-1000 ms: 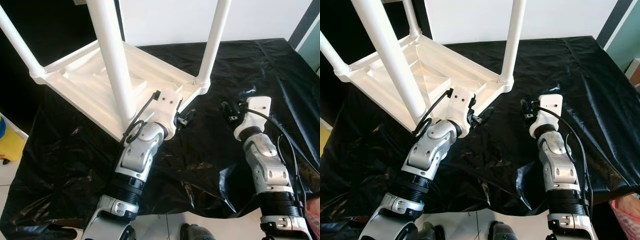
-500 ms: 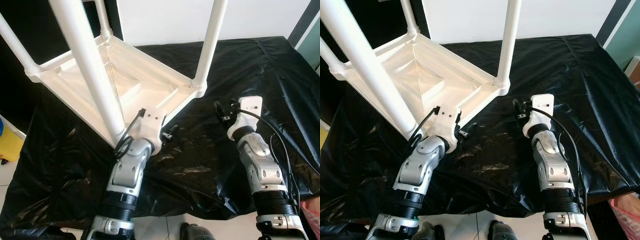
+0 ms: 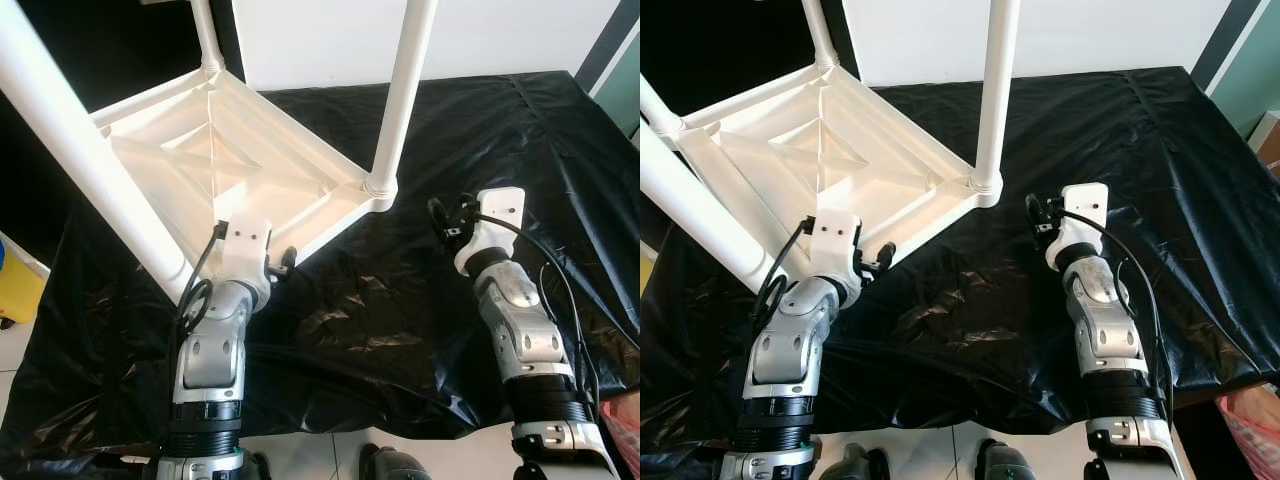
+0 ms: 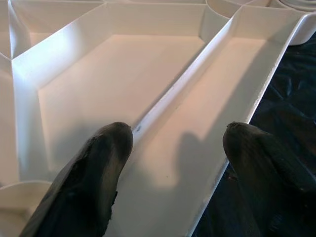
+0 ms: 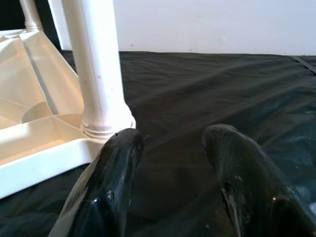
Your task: Building children table
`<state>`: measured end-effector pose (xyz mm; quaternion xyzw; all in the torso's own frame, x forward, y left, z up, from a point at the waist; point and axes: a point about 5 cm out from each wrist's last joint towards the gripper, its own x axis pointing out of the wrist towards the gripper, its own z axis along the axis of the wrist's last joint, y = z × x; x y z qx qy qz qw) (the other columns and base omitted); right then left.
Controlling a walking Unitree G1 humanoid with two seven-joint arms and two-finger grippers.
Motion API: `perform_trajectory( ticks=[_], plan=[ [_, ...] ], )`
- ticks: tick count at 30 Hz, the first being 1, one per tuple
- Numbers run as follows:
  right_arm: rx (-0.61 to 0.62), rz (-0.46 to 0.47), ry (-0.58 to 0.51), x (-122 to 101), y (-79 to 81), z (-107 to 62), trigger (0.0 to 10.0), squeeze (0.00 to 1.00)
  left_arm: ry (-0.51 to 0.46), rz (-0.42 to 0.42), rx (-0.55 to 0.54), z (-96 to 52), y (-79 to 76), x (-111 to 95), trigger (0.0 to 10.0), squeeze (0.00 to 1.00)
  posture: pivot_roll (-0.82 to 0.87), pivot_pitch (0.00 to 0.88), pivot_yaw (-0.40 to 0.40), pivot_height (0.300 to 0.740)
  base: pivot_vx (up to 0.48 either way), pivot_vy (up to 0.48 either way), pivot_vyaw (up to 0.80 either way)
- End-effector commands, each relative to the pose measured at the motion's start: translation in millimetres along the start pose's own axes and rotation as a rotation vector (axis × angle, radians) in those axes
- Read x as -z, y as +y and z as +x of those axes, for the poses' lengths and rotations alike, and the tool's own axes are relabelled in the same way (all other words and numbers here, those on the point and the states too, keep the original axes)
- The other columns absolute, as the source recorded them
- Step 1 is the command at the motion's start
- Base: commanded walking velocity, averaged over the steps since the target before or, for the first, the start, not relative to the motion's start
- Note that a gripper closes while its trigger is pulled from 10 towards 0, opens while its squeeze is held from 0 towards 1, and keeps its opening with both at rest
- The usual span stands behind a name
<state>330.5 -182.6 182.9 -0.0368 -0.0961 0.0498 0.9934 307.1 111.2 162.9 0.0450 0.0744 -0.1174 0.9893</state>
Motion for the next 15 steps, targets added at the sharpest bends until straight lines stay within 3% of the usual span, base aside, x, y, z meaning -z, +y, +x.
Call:
perform_trajectory(
  ticks=[1, 2, 5, 7, 9, 12, 13, 14, 15],
  plan=[
    [-0.006, -0.002, 0.003, 2, 2.5, 1.6, 10.0, 0.00, -0.045, -0.002, -0.264, 2.8, 4.5, -7, 10.0, 0.00, -0.08, 0.141, 0.027, 0.740, 0.000, 0.000, 0.00],
    [-0.006, -0.002, 0.003, 2, 2.5, 1.6, 10.0, 0.00, -0.045, -0.002, -0.264, 2.8, 4.5, -7, 10.0, 0.00, -0.08, 0.141, 0.027, 0.740, 0.000, 0.000, 0.00],
    [-0.021, -0.004, -0.007, -1, 5.4, 4.1, 10.0, 0.00, -0.097, 0.028, -0.092, 17.8, -20.9, -20, 10.0, 0.00, -0.09, 0.137, 0.026, 0.740, 0.000, 0.000, 0.00],
    [-0.024, -0.005, -0.010, -1, 6.0, 4.6, 10.0, 0.00, -0.103, 0.045, -0.023, 23.7, -29.8, -25, 10.0, 0.00, -0.10, 0.137, 0.029, 0.740, 0.000, 0.000, 0.00],
    [-0.023, -0.005, -0.015, -2, 5.5, 4.5, 10.0, 0.00, -0.107, 0.007, 0.059, 27.3, -38.5, -26, 10.0, 0.00, -0.10, 0.138, 0.031, 0.740, 0.000, 0.000, 0.00],
    [-0.023, -0.005, -0.017, -3, 5.2, 4.5, 10.0, 0.00, -0.107, 0.019, 0.101, 28.6, -43.8, -27, 10.0, 0.00, -0.10, 0.137, 0.031, 0.740, 0.000, 0.000, 0.00],
    [-0.020, -0.004, -0.020, -4, 5.1, 4.5, 10.0, 0.00, -0.103, 0.039, 0.147, 30.8, -50.5, -26, 10.0, 0.25, -0.11, 0.137, 0.033, 0.740, 0.000, 0.000, 0.00],
    [-0.019, -0.002, -0.024, -4, 5.6, 4.4, 10.0, 0.00, -0.093, 0.049, 0.186, 34.1, -57.0, -24, 10.0, 1.00, -0.11, 0.137, 0.035, 0.740, 0.000, 0.000, 0.00],
    [-0.019, -0.002, -0.024, -4, 5.6, 4.4, 10.0, 0.00, -0.093, 0.049, 0.186, 34.1, -57.0, -24, 10.0, 1.00, -0.11, 0.137, 0.035, 0.740, 0.000, 0.000, 0.00]
  ],
)
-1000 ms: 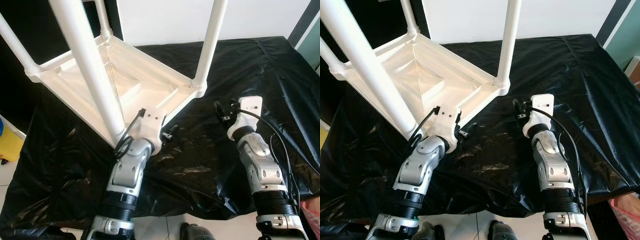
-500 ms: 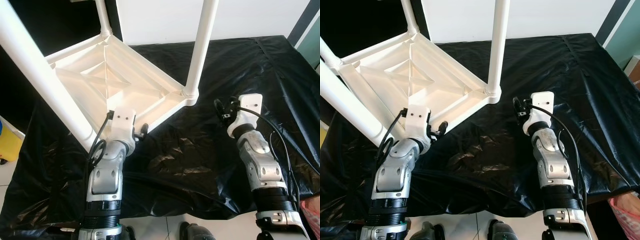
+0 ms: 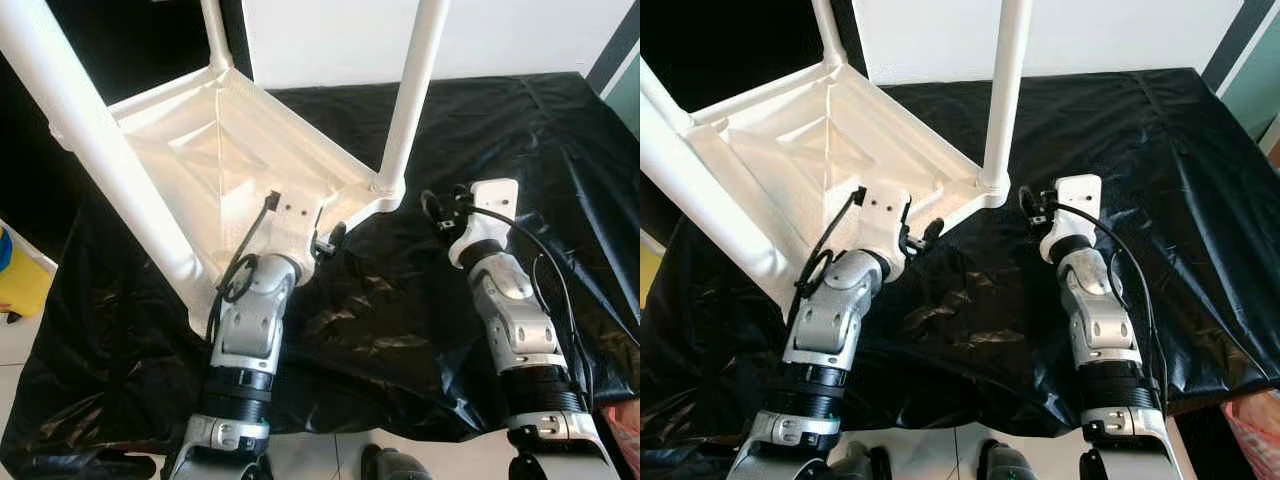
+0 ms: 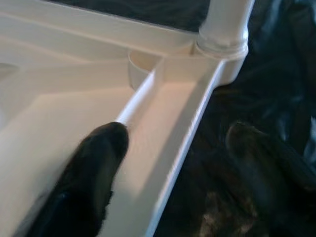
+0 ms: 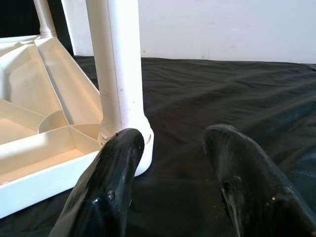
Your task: Building children table
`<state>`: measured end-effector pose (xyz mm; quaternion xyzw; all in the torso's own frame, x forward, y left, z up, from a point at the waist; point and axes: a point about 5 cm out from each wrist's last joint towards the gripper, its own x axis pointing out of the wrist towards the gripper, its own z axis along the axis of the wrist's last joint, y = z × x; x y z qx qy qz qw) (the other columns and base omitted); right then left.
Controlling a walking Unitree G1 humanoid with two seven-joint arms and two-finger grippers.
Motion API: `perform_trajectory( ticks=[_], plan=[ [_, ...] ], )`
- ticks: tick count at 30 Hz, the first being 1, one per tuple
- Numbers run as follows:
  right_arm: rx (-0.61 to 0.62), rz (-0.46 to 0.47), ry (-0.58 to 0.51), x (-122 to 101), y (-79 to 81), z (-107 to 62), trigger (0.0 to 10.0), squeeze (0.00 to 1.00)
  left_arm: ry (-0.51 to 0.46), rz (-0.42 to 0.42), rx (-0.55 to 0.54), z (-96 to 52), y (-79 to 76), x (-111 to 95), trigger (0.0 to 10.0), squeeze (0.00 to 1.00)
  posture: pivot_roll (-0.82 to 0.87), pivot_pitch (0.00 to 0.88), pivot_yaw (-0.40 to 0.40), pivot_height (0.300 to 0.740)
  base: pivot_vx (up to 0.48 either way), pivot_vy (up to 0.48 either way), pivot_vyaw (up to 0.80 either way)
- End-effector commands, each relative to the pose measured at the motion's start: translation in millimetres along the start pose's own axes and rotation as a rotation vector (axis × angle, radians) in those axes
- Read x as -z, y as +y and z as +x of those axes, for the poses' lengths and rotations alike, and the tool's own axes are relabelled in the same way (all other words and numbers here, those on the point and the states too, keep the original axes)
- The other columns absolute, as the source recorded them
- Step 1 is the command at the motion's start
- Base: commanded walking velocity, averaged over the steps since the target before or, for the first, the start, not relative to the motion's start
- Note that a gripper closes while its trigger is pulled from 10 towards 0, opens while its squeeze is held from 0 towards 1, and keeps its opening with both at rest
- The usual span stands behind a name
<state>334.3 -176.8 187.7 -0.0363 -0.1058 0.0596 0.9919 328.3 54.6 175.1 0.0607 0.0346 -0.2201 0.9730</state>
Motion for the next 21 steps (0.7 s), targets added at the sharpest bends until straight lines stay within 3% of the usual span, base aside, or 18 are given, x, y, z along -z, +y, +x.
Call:
perform_trajectory(
  ticks=[1, 2, 3, 6, 7, 10, 11, 16, 21],
  plan=[
    [0.000, -0.003, -0.006, 0, 1.0, -0.8, 10.0, 0.00, -0.005, -0.001, 0.006, 7.5, -10.8, -1, 10.0, 1.00, -0.11, 0.137, 0.035, 0.740, 0.000, 0.000, 0.00],
    [0.000, -0.003, -0.006, 0, 1.0, -0.8, 10.0, 0.00, -0.005, -0.001, 0.006, 7.5, -10.8, -1, 10.0, 1.00, -0.11, 0.137, 0.035, 0.740, 0.000, 0.000, 0.00],
    [-0.004, 0.003, -0.015, -2, 2.8, -1.3, 10.0, 0.00, 0.025, 0.069, 0.035, 15.8, -14.9, 3, 10.0, 1.00, -0.12, 0.137, 0.041, 0.740, 0.000, 0.000, 0.00],
    [-0.006, 0.005, -0.019, -3, 2.9, -2.3, 10.0, 0.00, 0.041, 0.135, 0.067, 20.8, -17.1, 7, 10.0, 1.00, -0.12, 0.139, 0.041, 0.740, 0.000, 0.000, 0.00],
    [-0.004, 0.003, -0.019, -3, 1.7, -3.1, 10.0, 0.00, 0.050, 0.173, 0.082, 23.2, -17.3, 9, 10.0, 0.82, -0.12, 0.139, 0.043, 0.740, 0.000, 0.000, 0.00],
    [-0.002, 0.002, -0.018, -2, 0.7, -3.7, 10.0, 0.00, 0.056, 0.198, 0.091, 24.6, -17.4, 11, 10.0, 0.82, -0.12, 0.139, 0.043, 0.740, 0.000, 0.000, 0.00],
    [0.001, -0.001, -0.015, -2, -0.7, -4.5, 10.0, 0.00, 0.066, 0.213, 0.113, 25.8, -18.1, 14, 10.0, 0.00, -0.13, 0.140, 0.045, 0.740, 0.000, 0.000, 0.00],
    [0.016, -0.008, -0.012, -1, -5.1, -7.2, 10.0, 0.00, 0.130, 0.258, 0.193, 29.2, -17.8, 29, 10.0, 0.00, -0.13, 0.146, 0.059, 0.740, 0.000, 0.000, 0.00],
    [0.029, -0.009, -0.011, -1, -7.4, -9.1, 10.0, 0.00, 0.185, 0.202, 0.188, 34.5, -10.7, 39, 10.0, 0.00, -0.14, 0.151, 0.068, 0.740, 0.000, 0.000, 0.00]
  ],
)
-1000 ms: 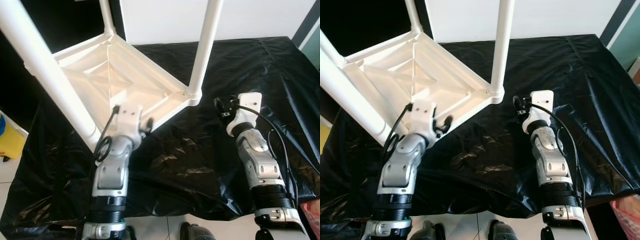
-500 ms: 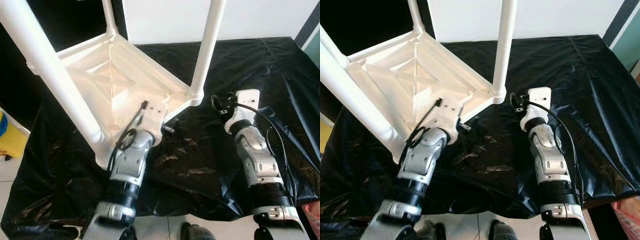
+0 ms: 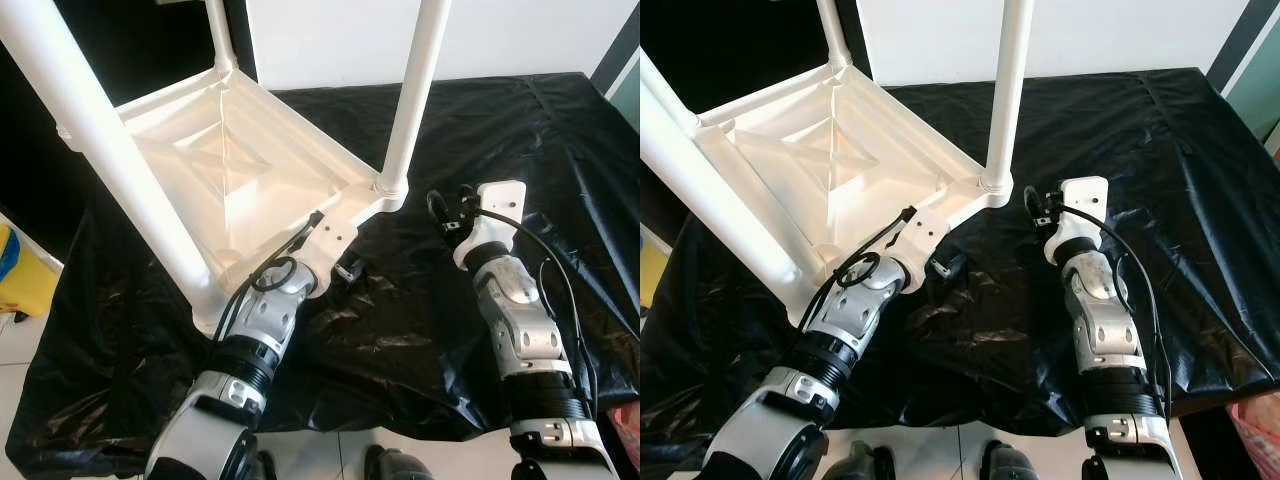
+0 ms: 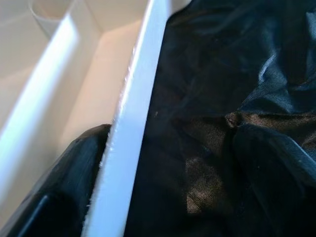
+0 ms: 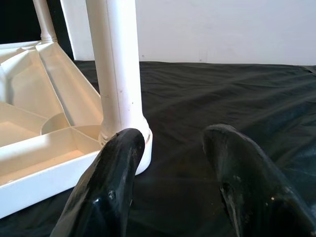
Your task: Building children table
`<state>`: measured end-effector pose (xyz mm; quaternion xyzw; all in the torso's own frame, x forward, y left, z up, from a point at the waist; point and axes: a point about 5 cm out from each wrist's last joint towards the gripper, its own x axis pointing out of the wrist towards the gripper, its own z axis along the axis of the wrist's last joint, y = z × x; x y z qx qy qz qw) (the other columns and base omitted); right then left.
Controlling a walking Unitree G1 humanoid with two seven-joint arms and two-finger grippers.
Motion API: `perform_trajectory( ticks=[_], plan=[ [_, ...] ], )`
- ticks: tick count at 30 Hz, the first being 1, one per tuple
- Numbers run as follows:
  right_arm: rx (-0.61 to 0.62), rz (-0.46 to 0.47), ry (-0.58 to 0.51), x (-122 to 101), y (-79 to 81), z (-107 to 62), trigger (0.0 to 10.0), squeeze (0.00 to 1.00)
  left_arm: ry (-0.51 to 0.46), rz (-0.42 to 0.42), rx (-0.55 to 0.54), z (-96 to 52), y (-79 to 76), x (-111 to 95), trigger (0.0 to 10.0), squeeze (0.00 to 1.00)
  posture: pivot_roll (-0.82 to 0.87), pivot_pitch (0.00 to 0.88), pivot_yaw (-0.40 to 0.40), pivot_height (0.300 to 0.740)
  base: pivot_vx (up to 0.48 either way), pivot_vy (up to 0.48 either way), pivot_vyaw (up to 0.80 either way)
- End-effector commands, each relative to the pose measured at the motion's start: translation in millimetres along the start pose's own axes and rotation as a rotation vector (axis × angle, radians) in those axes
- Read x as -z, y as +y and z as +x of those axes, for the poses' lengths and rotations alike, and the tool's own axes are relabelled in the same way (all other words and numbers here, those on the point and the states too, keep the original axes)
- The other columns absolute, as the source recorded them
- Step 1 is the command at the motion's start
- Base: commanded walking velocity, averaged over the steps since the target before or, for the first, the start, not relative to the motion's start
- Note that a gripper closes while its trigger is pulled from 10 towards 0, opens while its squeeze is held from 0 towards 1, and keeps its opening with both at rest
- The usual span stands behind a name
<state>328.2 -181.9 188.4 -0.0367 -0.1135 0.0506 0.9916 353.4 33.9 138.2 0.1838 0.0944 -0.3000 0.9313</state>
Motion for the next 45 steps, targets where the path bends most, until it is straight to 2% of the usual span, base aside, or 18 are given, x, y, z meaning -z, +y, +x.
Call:
perform_trajectory(
  ticks=[1, 3, 4, 5, 6, 8, 12, 13, 17, 20, 21, 23, 24, 27, 28, 31, 41, 45],
  plan=[
    [0.014, -0.006, 0.005, 1, -3.6, -3.1, 10.0, 0.00, 0.023, -0.043, 0.018, 1.2, 0.9, 7, 10.0, 0.00, -0.14, 0.151, 0.068, 0.740, 0.000, 0.000, 0.00],
    [0.019, -0.007, 0.005, 1, -4.4, -4.2, 10.0, 0.00, 0.029, -0.080, 0.026, 1.9, 3.5, 9, 10.0, 0.00, -0.14, 0.155, 0.072, 0.740, 0.000, 0.000, 0.00],
    [0.022, -0.008, 0.006, 1, -4.7, -4.9, 10.0, 0.00, 0.019, -0.109, 0.063, 2.0, 2.5, 8, 1.2, 0.00, -0.14, 0.159, 0.076, 0.740, 0.000, 0.000, 0.00],
    [0.022, -0.008, 0.006, 1, -4.7, -4.9, 10.0, 0.00, 0.019, -0.109, 0.063, 2.0, 2.5, 8, 1.2, 0.00, -0.14, 0.159, 0.076, 0.740, 0.000, 0.000, 0.00],
    [0.023, -0.009, 0.007, 1, -4.9, -5.5, 10.0, 0.00, 0.004, -0.147, 0.112, 1.7, 0.3, 7, 0.0, 0.00, -0.14, 0.159, 0.076, 0.740, 0.000, 0.000, 0.00],
    [0.025, -0.011, 0.011, 2, -5.6, -7.1, 10.0, 0.00, -0.043, -0.210, 0.229, -0.5, -6.7, 2, 0.0, 0.00, -0.14, 0.164, 0.079, 0.740, 0.000, 0.000, 0.00],
    [0.027, -0.013, 0.016, 3, -6.7, -8.8, 10.0, 0.00, -0.103, -0.235, 0.372, -7.1, -18.0, -3, 0.0, 0.00, -0.15, 0.170, 0.083, 0.740, 0.000, 0.000, 0.00],
    [0.028, -0.014, 0.017, 3, -7.5, -10.0, 10.0, 0.00, -0.146, -0.256, 0.484, -13.1, -27.5, -6, 0.0, 0.00, -0.15, 0.172, 0.086, 0.740, 0.000, 0.000, 0.00],
    [0.029, -0.016, 0.019, 3, -8.1, -10.9, 10.0, 0.00, -0.169, -0.257, 0.549, -16.9, -33.7, -6, 0.0, 0.00, -0.15, 0.174, 0.088, 0.740, 0.000, 0.000, 0.00],
    [0.031, -0.021, 0.024, 4, -10.2, -13.2, 10.0, 0.00, -0.192, -0.231, 0.685, -30.0, -50.1, 0, 0.0, 0.00, -0.15, 0.177, 0.090, 0.740, 0.000, 0.000, 0.00],
    [0.031, -0.021, 0.024, 4, -10.2, -13.2, 10.0, 0.00, -0.192, -0.231, 0.685, -30.0, -50.1, 0, 0.0, 0.00, -0.15, 0.177, 0.090, 0.740, 0.000, 0.000, 0.00],
    [0.031, -0.033, 0.031, 5, -13.7, -17.1, 10.0, 0.00, -0.230, -0.209, 0.866, -58.1, -69.3, 10, 0.0, 0.00, -0.16, 0.181, 0.093, 0.740, 0.000, 0.000, 0.00],
    [0.032, -0.036, 0.033, 5, -14.4, -17.9, 10.0, 0.00, -0.232, -0.203, 0.905, -64.7, -73.3, 13, 0.0, 0.00, -0.16, 0.181, 0.093, 0.740, 0.000, 0.000, 0.00],
    [0.032, -0.036, 0.033, 5, -14.4, -17.9, 10.0, 0.00, -0.232, -0.203, 0.905, -64.7, -73.3, 13, 0.0, 0.00, -0.16, 0.181, 0.093, 0.740, 0.000, 0.000, 0.00],
    [0.026, -0.035, 0.037, 5, -14.4, -18.7, 10.0, 0.00, -0.223, -0.200, 0.958, -76.7, -77.7, 18, 0.0, 0.00, -0.15, 0.185, 0.085, 0.740, 0.000, 0.000, 0.00],
    [0.007, -0.034, 0.042, 6, -12.3, -18.9, 10.0, 0.00, -0.226, -0.193, 1.006, -88.9, -81.2, 21, 0.0, 0.00, -0.15, 0.185, 0.081, 0.740, 0.000, 0.000, 0.00],
    [-0.047, -0.029, 0.042, 6, -7.5, -19.8, 10.0, 0.00, -0.230, -0.197, 0.973, -96.7, -83.6, 18, 0.0, 0.00, -0.14, 0.184, 0.072, 0.740, 0.000, 0.000, 0.00],
    [-0.070, -0.032, 0.038, 3, -12.8, -21.7, 10.0, 0.00, -0.264, -0.244, 0.964, -107.8, -83.0, 13, 0.0, 0.00, -0.15, 0.189, 0.056, 0.740, 0.000, 0.000, 0.00]
  ],
)
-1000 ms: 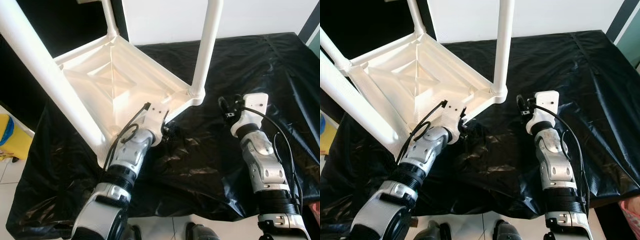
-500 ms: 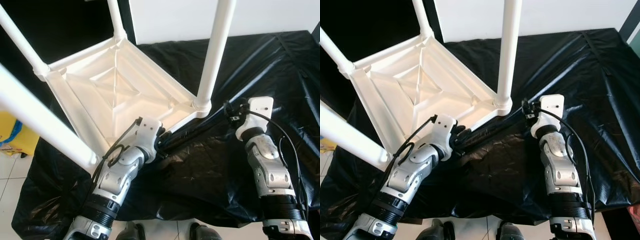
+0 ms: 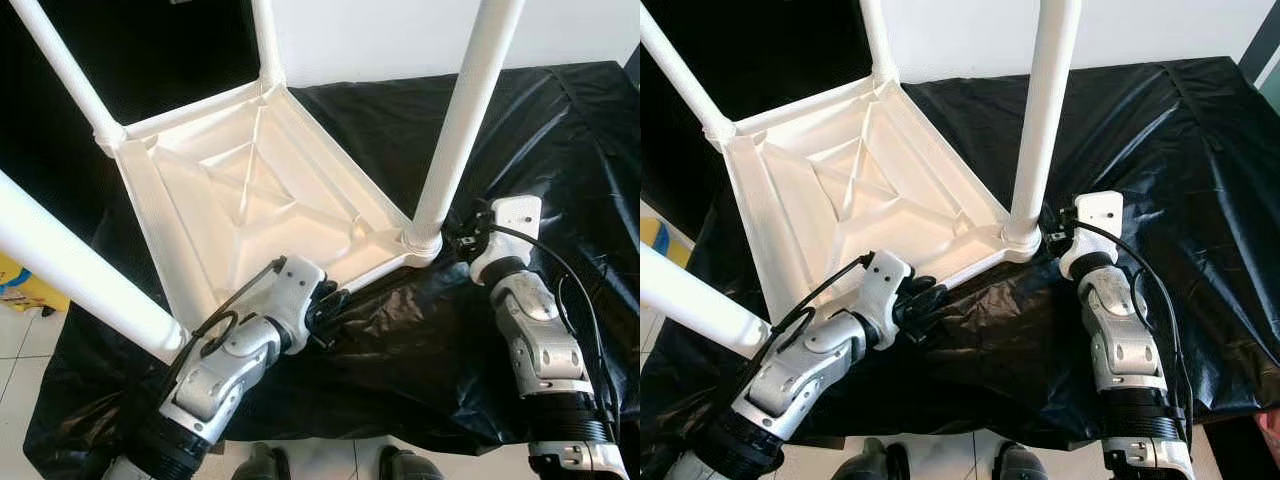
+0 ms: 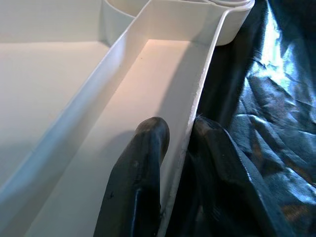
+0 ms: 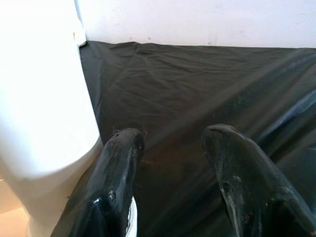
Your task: Building children table
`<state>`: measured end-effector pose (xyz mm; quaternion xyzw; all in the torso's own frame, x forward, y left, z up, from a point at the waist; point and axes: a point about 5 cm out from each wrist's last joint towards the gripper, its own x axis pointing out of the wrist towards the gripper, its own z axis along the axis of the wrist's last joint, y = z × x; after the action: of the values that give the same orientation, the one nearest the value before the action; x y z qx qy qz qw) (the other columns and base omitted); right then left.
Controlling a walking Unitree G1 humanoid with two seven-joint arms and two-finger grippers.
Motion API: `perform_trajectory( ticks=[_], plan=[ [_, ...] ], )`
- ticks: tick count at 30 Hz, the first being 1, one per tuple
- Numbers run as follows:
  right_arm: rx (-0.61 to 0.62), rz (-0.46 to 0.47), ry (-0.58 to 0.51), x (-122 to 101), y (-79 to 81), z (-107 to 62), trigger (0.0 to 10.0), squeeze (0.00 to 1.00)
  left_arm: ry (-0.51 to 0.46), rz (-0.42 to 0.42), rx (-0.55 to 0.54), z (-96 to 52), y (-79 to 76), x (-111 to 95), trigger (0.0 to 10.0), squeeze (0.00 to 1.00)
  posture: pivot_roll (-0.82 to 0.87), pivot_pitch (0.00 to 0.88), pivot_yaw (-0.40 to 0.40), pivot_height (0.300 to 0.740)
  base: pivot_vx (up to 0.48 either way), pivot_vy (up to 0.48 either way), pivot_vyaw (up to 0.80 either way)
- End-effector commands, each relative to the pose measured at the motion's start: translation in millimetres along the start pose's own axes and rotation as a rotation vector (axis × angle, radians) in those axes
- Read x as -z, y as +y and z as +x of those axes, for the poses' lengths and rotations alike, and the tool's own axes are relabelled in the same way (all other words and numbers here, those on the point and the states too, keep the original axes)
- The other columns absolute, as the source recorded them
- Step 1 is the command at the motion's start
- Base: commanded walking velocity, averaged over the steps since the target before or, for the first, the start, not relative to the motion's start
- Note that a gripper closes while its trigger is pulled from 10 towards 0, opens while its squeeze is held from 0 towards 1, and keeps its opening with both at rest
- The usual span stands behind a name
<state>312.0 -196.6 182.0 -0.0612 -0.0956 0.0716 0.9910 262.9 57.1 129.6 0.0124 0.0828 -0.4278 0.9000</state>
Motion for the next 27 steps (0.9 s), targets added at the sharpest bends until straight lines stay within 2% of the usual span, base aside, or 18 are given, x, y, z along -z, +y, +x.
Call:
perform_trajectory(
  ticks=[1, 2, 3, 7, 10, 12, 15, 17, 18, 21, 22, 27],
  plan=[
    [-0.022, 0.010, 0.001, -1, -0.2, -2.9, 10.0, 0.00, -0.008, -0.028, 0.681, -10.9, -50.8, 1, 0.0, 0.00, -0.15, 0.189, 0.056, 0.740, 0.000, 0.000, 0.00],
    [-0.023, 0.002, 0.002, -1, -2.5, -4.1, 10.0, 0.00, 0.004, -0.039, 0.688, -18.9, -51.6, 3, 0.0, 0.00, -0.15, 0.190, 0.054, 0.740, 0.000, 0.000, 0.00],
    [-0.023, 0.002, 0.002, -1, -2.5, -4.1, 10.0, 0.00, 0.004, -0.039, 0.688, -18.9, -51.6, 3, 0.0, 0.00, -0.15, 0.190, 0.054, 0.740, 0.000, 0.000, 0.00],
    [-0.030, -0.012, 0.009, -2, -8.1, -6.0, 10.0, 0.00, 0.050, -0.043, 0.727, -45.5, -50.0, 6, 0.0, 0.00, -0.15, 0.190, 0.045, 0.740, 0.000, 0.000, 0.00],
    [-0.036, -0.014, 0.010, -2, -9.5, -5.2, 10.0, 0.00, 0.064, -0.047, 0.751, -51.4, -50.3, 6, 0.0, 0.00, -0.14, 0.190, 0.037, 0.740, 0.000, 0.000, 0.00],
    [-0.038, -0.016, 0.008, -3, -10.3, -3.7, 10.0, 0.00, 0.067, -0.033, 0.747, -46.8, -49.5, 7, 0.0, 0.00, -0.14, 0.188, 0.028, 0.740, 0.000, 0.000, 0.00],
    [-0.030, -0.020, 0.004, -4, -12.9, 0.7, 10.0, 0.00, 0.073, 0.007, 0.753, -29.4, -51.6, 9, 0.0, 0.00, -0.14, 0.187, 0.014, 0.740, 0.000, 0.000, 0.00],
    [-0.023, -0.017, 0.002, -5, -13.4, 1.9, 10.0, 0.00, 0.079, 0.022, 0.766, -25.2, -53.1, 10, 0.0, 0.00, -0.14, 0.186, 0.012, 0.740, 0.000, 0.000, 0.00],
    [-0.031, -0.010, 0.000, -5, -11.8, 2.4, 10.0, 0.00, 0.082, 0.048, 0.770, -18.2, -54.1, 11, 0.0, 0.00, -0.14, 0.187, 0.011, 0.740, 0.000, 0.000, 0.00],
    [-0.037, -0.010, 0.002, -4, -10.4, 1.6, 10.0, 0.00, 0.086, 0.062, 0.786, -16.5, -55.8, 11, 0.0, 0.00, -0.15, 0.189, 0.010, 0.740, 0.000, 0.000, 0.00],
    [-0.035, -0.011, 0.003, -4, -9.9, 0.8, 10.0, 0.00, 0.092, 0.081, 0.773, -15.7, -55.1, 11, 10.0, 0.00, -0.17, 0.190, 0.020, 0.740, 0.000, 0.000, 0.00],
    [0.024, -0.008, 0.000, -3, -12.8, -7.2, 10.0, 0.00, 0.080, 0.106, 0.693, -17.8, -47.5, 7, 10.0, 0.00, -0.18, 0.194, 0.039, 0.740, 0.000, 0.000, 0.00]
  ],
)
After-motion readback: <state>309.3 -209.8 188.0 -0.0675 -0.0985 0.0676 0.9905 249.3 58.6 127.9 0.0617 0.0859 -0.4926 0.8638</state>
